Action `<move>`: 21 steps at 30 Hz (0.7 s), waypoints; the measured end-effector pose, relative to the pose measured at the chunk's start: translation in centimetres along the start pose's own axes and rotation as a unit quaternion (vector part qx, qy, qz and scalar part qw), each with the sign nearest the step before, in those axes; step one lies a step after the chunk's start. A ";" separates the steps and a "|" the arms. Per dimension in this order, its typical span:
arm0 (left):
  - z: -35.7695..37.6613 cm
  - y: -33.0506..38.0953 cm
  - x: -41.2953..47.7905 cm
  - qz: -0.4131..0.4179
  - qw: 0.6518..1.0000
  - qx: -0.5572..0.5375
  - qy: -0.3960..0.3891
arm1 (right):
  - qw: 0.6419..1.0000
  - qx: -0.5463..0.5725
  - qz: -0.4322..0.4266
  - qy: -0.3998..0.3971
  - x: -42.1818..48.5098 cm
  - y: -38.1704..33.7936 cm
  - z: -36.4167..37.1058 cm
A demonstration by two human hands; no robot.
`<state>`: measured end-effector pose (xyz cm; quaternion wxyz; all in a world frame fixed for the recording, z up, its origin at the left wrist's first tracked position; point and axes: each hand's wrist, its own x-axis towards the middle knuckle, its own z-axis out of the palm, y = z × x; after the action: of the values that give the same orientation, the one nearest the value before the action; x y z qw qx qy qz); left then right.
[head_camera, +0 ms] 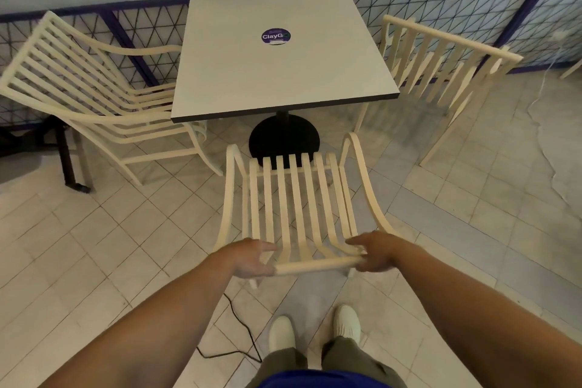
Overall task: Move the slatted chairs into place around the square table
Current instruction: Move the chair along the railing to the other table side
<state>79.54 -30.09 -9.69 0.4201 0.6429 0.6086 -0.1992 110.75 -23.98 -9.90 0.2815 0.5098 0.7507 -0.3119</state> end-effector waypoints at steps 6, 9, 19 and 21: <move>-4.2 3.0 0.6 0.063 0.996 0.045 0.033 | 0.996 0.039 0.015 0.078 -2.9 -0.5 -2.3; -5.7 5.3 0.9 0.089 0.991 0.086 0.047 | 0.993 0.054 0.030 0.104 -4.5 -0.3 -2.9; -7.4 16.0 1.1 0.150 0.972 0.176 0.041 | 0.974 0.116 0.062 0.183 -11.1 5.5 -2.4; -7.0 19.1 1.2 0.157 0.968 0.188 0.043 | 0.971 0.124 0.075 0.189 -12.5 8.0 -1.6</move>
<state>96.17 -22.09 -0.98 0.2909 0.8061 0.4689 -0.2139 122.11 -27.90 -1.04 0.0913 0.6456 0.7052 -0.2784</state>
